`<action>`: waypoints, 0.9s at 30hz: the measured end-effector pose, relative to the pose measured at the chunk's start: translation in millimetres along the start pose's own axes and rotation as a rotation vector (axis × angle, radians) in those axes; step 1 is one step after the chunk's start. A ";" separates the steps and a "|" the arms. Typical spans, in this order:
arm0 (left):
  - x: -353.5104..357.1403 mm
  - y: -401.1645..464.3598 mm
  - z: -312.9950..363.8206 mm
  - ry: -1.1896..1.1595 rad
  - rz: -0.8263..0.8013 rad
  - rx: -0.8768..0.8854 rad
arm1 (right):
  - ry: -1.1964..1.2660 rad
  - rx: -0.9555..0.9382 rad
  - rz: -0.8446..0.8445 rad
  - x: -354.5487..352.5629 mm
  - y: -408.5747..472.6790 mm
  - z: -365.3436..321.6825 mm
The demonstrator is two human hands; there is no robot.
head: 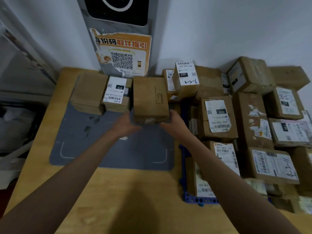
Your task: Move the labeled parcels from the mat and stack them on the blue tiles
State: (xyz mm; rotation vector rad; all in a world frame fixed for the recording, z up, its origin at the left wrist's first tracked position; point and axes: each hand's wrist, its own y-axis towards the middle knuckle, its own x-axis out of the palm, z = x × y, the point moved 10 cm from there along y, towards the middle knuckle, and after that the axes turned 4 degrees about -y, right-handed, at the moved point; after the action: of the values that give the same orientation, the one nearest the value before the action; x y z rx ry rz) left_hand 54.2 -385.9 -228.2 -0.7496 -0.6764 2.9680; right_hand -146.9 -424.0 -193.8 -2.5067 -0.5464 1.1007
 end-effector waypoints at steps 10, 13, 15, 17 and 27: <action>19.1 4.8 -11.7 -0.211 0.049 -0.023 | 0.145 0.059 0.046 14.3 16.4 20.3; 19.4 -6.0 -17.4 -0.177 0.044 -0.019 | 0.105 0.130 0.009 23.7 5.5 35.3; 22.9 -14.4 -30.7 -0.082 0.023 -0.066 | 0.037 0.146 -0.056 37.5 -5.8 42.4; 25.1 -21.3 -44.6 0.012 0.015 -0.118 | -0.026 0.134 -0.100 50.1 -14.4 47.4; 27.8 -34.6 -39.4 -0.028 -0.012 -0.118 | 0.137 0.120 -0.104 50.5 -30.4 46.8</action>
State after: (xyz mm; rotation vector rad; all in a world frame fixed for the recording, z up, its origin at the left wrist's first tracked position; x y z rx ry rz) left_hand 44.1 -335.5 -257.7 -0.7084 -0.8609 2.9546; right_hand -157.0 -366.3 -241.0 -2.3989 -0.5487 0.8898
